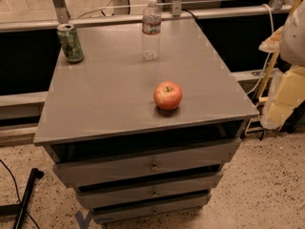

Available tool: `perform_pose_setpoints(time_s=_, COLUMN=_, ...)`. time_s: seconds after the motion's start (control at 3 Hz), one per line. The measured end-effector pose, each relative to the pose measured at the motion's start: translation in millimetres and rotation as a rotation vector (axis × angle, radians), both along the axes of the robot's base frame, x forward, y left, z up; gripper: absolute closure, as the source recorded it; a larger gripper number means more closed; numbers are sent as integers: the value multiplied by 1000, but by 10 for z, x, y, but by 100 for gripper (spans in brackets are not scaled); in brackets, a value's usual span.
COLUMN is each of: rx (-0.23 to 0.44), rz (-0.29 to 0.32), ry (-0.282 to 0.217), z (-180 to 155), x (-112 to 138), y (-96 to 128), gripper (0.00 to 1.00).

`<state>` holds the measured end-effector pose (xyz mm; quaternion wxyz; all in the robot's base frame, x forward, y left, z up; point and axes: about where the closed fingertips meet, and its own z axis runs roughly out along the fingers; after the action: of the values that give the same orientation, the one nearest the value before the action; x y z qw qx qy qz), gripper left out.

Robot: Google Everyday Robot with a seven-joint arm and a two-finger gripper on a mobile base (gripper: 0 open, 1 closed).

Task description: Move water bottle near apple

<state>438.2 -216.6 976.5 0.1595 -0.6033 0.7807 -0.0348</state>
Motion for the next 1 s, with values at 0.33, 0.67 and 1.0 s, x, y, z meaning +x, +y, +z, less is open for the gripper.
perform_pose_setpoints(time_s=0.33, rx=1, rz=4, ry=-6, z=14, x=20, y=3, gripper=0)
perform_pose_setpoints(time_s=0.67, rx=34, rz=21, ry=-24, z=12, x=260, y=32, gripper=0)
perform_pose_setpoints(time_s=1.0, rx=164, rz=136, ry=-64, z=-81, x=1124, y=364, gripper=0)
